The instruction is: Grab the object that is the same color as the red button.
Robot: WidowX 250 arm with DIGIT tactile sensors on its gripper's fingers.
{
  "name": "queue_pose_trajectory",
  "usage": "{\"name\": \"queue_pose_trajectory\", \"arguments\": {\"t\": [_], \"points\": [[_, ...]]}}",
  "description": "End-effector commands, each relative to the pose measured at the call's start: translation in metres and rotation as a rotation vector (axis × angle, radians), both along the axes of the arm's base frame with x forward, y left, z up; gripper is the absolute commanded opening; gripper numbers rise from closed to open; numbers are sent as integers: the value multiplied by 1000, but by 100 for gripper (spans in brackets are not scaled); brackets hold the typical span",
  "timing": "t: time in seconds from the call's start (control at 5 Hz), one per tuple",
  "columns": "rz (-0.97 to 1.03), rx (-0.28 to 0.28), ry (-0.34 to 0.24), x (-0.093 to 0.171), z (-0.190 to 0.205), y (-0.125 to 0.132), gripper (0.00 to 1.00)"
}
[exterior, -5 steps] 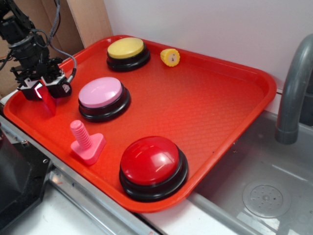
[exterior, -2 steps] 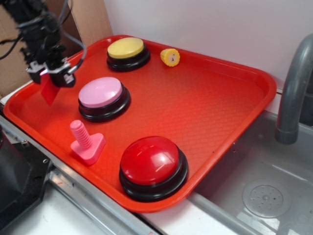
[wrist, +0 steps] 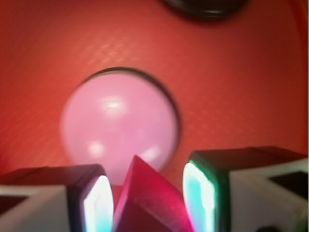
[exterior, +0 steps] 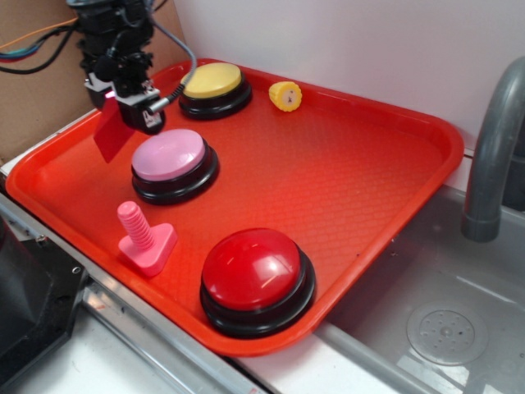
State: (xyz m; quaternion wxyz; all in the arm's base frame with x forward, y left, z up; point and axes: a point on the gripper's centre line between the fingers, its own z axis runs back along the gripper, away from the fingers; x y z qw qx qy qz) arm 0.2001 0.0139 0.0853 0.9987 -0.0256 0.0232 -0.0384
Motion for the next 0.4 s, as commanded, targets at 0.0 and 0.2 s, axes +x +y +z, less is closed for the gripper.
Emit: {"name": "queue_pose_trajectory", "arguments": {"t": [0.0, 0.2], "points": [[-147, 9, 8, -8, 1, -25, 1], [-147, 9, 8, -8, 1, -25, 100]]}}
